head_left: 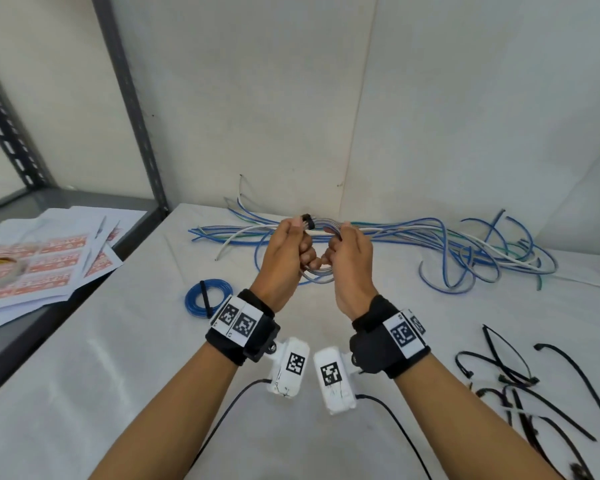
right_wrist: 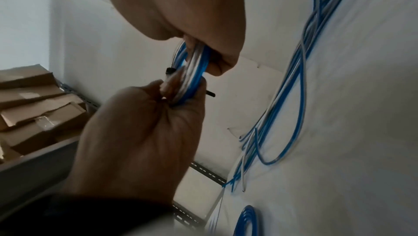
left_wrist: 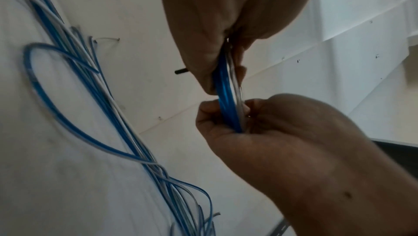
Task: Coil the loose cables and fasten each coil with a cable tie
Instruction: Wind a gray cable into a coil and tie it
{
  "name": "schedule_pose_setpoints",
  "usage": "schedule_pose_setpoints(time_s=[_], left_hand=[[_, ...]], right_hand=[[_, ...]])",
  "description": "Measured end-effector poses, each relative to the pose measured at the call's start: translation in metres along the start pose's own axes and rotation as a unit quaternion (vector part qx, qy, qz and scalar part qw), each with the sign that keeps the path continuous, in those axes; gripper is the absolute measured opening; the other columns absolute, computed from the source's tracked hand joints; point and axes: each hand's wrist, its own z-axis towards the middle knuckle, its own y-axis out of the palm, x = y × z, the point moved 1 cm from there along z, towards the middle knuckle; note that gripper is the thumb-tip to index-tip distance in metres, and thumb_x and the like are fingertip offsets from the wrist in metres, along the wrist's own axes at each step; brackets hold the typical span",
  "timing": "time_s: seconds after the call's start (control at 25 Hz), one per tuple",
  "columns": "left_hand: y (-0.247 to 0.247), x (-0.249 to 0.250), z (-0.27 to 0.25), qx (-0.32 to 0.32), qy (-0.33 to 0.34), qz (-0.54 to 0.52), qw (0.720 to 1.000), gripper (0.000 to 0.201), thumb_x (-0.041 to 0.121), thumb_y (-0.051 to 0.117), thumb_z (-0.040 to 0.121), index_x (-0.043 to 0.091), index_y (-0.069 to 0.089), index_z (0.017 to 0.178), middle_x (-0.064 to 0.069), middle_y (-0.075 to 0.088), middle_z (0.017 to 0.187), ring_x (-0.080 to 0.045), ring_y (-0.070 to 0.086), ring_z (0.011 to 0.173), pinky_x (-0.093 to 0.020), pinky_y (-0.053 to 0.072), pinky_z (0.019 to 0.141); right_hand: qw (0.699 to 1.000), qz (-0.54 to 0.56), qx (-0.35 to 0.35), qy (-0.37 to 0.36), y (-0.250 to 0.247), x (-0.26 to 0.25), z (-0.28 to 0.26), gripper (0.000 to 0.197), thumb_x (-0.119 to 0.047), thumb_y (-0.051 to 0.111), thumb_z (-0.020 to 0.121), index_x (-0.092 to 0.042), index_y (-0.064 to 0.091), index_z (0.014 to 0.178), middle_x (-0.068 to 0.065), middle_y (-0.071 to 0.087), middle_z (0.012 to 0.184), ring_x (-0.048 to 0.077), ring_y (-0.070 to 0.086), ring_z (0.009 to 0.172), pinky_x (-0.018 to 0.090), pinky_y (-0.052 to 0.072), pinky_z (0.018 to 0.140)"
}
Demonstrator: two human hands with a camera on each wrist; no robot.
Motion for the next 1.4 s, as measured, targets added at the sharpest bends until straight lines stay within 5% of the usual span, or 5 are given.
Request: schedule_pose_setpoints(time_s=[0.16, 0.28, 0.44, 0.64, 1.4], left_hand=[[-0.039, 0.014, -0.017, 0.053, -0.025, 0.202, 0.978, 0.047, 0.051, 0.051, 0.1, 0.01, 0.061, 0.12, -0.009, 0.067, 0.114, -0.023, 0.069, 0.102, -0.041, 0.059, 0.089], [-0.056, 0.035, -0.025, -0.01, -0.102, 0.161, 0.982, 0.075, 0.074, 0.046, 0.085, 0.01, 0.067, 0.119, -0.007, 0.07, 0.109, -0.022, 0.069, 0.103, -0.042, 0.059, 0.089], [-0.074, 0.044, -0.035, 0.006, -0.101, 0.079, 0.992, 0.073, 0.069, 0.05, 0.088, 0.008, 0.068, 0.122, -0.011, 0.067, 0.109, -0.026, 0.066, 0.104, -0.042, 0.056, 0.095], [-0.079, 0.047, -0.042, -0.005, 0.025, 0.151, 0.988, 0.027, 0.007, 0.052, 0.103, 0.001, 0.065, 0.126, -0.018, 0.072, 0.117, -0.025, 0.073, 0.1, -0.033, 0.06, 0.088], [-0.061, 0.029, -0.019, 0.034, 0.149, 0.197, 0.968, 0.021, 0.004, 0.07, 0.092, 0.016, 0.077, 0.108, -0.005, 0.078, 0.102, -0.017, 0.07, 0.082, -0.031, 0.057, 0.084]], right_hand=[[0.967, -0.175, -0.032, -0.18, 0.004, -0.013, -0.004, 0.024, -0.016, 0.035, 0.108, -0.009, 0.054, 0.095, -0.001, 0.053, 0.079, 0.013, 0.048, 0.071, 0.03, 0.04, 0.07], [0.897, -0.285, -0.18, -0.284, 0.023, -0.01, -0.033, 0.023, -0.02, 0.041, 0.106, -0.011, 0.061, 0.103, 0.002, 0.065, 0.096, 0.016, 0.059, 0.087, 0.027, 0.045, 0.078], [0.928, -0.234, -0.137, -0.257, 0.041, -0.004, -0.046, 0.022, -0.02, 0.042, 0.108, -0.013, 0.062, 0.103, -0.009, 0.061, 0.086, 0.003, 0.056, 0.079, 0.021, 0.043, 0.074], [0.993, -0.021, -0.067, -0.096, 0.03, -0.022, -0.018, 0.028, -0.012, 0.036, 0.107, -0.014, 0.055, 0.086, -0.01, 0.042, 0.063, 0.008, 0.038, 0.054, 0.031, 0.035, 0.057], [0.991, 0.116, -0.065, 0.012, 0.004, -0.012, -0.02, 0.024, -0.012, 0.035, 0.11, -0.004, 0.056, 0.104, -0.003, 0.038, 0.065, 0.009, 0.032, 0.054, 0.023, 0.035, 0.053]])
